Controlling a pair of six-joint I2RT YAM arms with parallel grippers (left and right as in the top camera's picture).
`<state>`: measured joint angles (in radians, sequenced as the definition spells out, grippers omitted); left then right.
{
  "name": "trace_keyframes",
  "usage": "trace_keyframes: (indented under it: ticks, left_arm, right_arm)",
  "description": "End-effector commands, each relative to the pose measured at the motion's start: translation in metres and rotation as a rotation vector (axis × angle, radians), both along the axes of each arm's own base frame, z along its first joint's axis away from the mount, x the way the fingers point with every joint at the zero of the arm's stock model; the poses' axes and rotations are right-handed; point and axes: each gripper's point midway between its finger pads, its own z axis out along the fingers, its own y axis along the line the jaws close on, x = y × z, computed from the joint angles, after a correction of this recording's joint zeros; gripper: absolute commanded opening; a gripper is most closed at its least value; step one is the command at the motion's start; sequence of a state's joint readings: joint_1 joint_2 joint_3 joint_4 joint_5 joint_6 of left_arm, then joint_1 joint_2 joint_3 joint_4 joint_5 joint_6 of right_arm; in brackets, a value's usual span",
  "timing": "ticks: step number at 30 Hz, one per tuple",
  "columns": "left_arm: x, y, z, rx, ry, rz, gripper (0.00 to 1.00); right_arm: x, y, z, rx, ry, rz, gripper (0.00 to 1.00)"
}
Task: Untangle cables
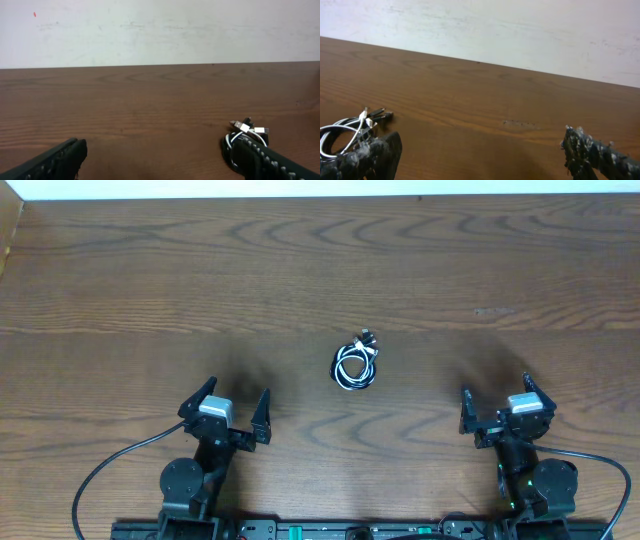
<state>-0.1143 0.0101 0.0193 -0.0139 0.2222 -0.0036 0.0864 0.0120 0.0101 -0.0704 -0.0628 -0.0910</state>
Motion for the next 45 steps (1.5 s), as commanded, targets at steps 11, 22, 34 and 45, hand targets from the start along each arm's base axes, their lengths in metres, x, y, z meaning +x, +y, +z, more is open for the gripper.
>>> trace_keyframes:
  ticks: [11,22,34,45]
  left_arm:
    - [-0.0014,-0.0025,-0.015,0.003,0.047,-0.013,0.98]
    - [-0.0014,-0.0025,-0.0149,0.003,0.046,-0.013,0.98]
    - [-0.0007,-0.0002,-0.015,0.004,0.046,0.001,0.98]
    - [-0.0003,-0.0001,-0.0122,0.01,0.033,0.001,0.98]
  right_arm:
    - [0.0001,0.0005,-0.0023,0.007,0.006,0.0,0.99]
    - [0.0001,0.0005,-0.0023,0.007,0.006,0.0,0.99]
    - [0.0001,0.0005,-0.0023,0.007,0.006,0.0,0.99]
    - [0.0001,0.0004,-0.0024,0.007,0.006,0.0,0.99]
